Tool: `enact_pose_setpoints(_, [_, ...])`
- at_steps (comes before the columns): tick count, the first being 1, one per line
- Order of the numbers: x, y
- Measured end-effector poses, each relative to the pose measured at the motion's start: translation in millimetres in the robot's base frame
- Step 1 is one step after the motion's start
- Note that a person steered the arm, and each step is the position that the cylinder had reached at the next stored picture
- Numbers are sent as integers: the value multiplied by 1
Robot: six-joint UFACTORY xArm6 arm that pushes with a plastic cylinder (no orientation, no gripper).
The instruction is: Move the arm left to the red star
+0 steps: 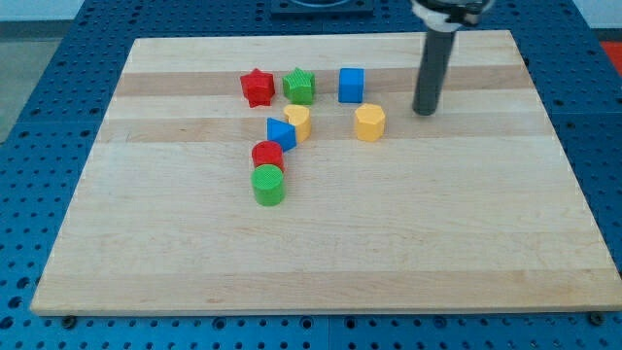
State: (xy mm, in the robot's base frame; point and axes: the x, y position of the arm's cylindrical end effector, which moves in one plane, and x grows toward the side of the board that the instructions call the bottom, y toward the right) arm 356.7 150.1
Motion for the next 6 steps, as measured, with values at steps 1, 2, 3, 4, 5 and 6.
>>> enact_pose_setpoints(1, [-3,12])
enact_pose_setpoints(2, [-55,4])
enact_pose_setpoints(3, [-100,-60])
enact_pose_setpoints(4, [-130,-168])
enact_pose_setpoints(5, [-142,-278])
enact_pose_setpoints(6, [-117,-347])
